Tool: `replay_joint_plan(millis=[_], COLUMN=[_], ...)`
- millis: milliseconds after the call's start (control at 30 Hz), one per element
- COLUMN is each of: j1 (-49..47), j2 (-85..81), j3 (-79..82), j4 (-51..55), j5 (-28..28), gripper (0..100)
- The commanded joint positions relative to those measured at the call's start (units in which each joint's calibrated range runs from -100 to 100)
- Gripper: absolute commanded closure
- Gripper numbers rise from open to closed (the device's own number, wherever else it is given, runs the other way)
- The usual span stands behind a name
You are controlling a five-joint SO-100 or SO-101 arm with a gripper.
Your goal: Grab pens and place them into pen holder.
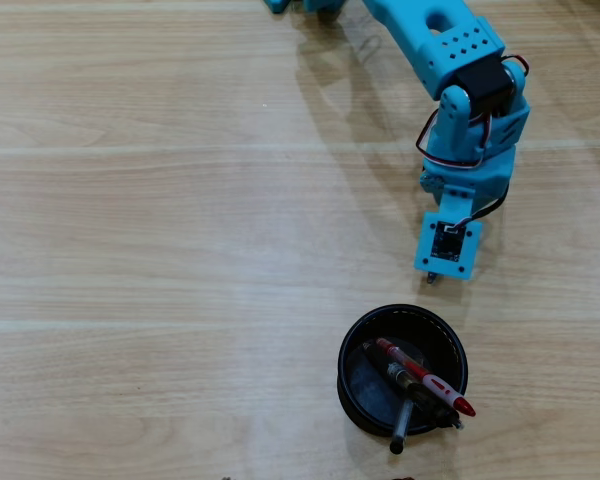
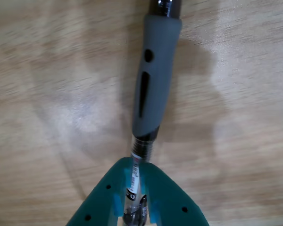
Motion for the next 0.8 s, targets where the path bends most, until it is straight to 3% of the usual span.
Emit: replay_joint_plan(millis=[0, 333, 467, 567, 767], j1=[1.6, 2.7, 1.8, 1.0, 0.3], j2=[-2.5, -18.4, -19.1, -18.9, -14.5], j3=[-3.5, 7.4, 14.6, 17.5, 19.1], j4=[0.2, -0.3, -4.7, -10.2, -16.5], j5=[-0.5, 3.3, 3.8, 7.0, 7.7], gripper=[98, 98, 86, 77, 77])
